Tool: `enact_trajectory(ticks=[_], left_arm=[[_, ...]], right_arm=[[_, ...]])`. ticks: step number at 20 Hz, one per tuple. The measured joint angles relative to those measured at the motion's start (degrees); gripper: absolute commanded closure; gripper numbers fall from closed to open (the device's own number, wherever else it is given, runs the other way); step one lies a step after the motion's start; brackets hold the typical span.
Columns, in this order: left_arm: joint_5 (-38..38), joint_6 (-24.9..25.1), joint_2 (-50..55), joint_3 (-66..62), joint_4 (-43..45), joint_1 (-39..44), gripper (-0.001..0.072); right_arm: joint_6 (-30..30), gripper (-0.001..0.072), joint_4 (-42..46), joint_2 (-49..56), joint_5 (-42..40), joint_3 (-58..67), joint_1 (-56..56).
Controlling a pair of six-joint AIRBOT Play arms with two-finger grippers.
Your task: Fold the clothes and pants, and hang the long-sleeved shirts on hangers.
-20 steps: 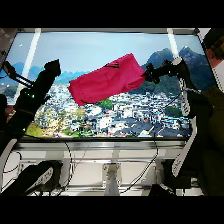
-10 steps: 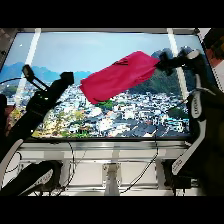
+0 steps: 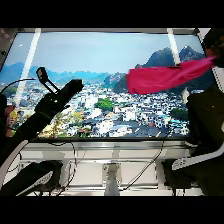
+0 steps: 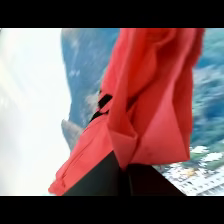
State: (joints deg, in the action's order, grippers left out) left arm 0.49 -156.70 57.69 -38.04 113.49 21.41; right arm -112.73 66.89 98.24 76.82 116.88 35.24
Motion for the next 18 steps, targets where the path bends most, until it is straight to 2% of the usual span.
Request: enact_trajectory(ticks=[9, 14, 18], left_arm=[[0.5, 0.0, 0.0, 0.0, -0.2, 0.3, 0.0607], [0.7, 0.0, 0.0, 0.0, -0.2, 0.3, 0.0607], [2.2, 0.0, 0.0, 0.0, -0.2, 0.3, 0.0607]], right_arm=[[1.6, 0.0709, 19.1, -15.5, 23.2, -0.5, 13.8], [5.0, 0.0708, 28.5, -24.2, 27.2, -5.9, 21.2], [9.2, 0.0707, 32.8, -29.8, 28.1, -16.2, 29.2]])
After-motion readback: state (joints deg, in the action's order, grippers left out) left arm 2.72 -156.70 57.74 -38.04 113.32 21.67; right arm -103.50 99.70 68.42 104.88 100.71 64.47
